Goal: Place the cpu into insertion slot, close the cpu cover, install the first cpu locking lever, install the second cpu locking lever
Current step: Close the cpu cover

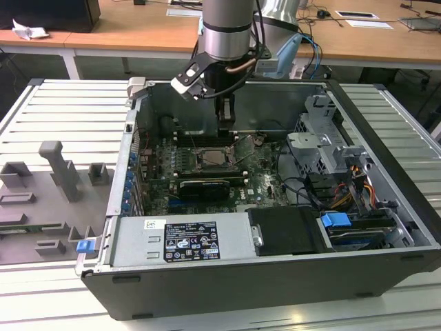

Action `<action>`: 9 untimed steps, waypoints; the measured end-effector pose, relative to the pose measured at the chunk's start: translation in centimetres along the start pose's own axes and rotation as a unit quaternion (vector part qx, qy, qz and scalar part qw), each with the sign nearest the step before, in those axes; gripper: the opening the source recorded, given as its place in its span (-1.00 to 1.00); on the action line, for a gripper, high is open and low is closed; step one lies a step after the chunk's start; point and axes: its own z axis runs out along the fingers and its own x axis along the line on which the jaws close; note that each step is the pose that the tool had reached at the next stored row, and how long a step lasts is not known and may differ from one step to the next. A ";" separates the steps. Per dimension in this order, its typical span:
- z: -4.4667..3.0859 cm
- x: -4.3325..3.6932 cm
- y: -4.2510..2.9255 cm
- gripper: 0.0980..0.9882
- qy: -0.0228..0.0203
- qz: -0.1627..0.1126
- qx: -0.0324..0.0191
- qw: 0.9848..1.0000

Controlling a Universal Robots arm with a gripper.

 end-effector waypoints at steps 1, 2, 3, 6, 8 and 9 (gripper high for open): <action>0.00 0.00 0.00 -0.98 0.000 0.000 0.000 1.000; -0.03 0.01 0.00 -0.98 0.000 0.000 0.000 1.000; -0.03 0.01 0.00 -0.98 0.000 0.000 0.000 1.000; -0.03 0.03 0.00 -0.98 0.000 0.000 0.000 1.000; -0.04 0.03 0.00 -0.98 0.000 0.000 0.000 1.000; -0.04 0.03 0.00 -0.98 0.000 0.000 0.000 1.000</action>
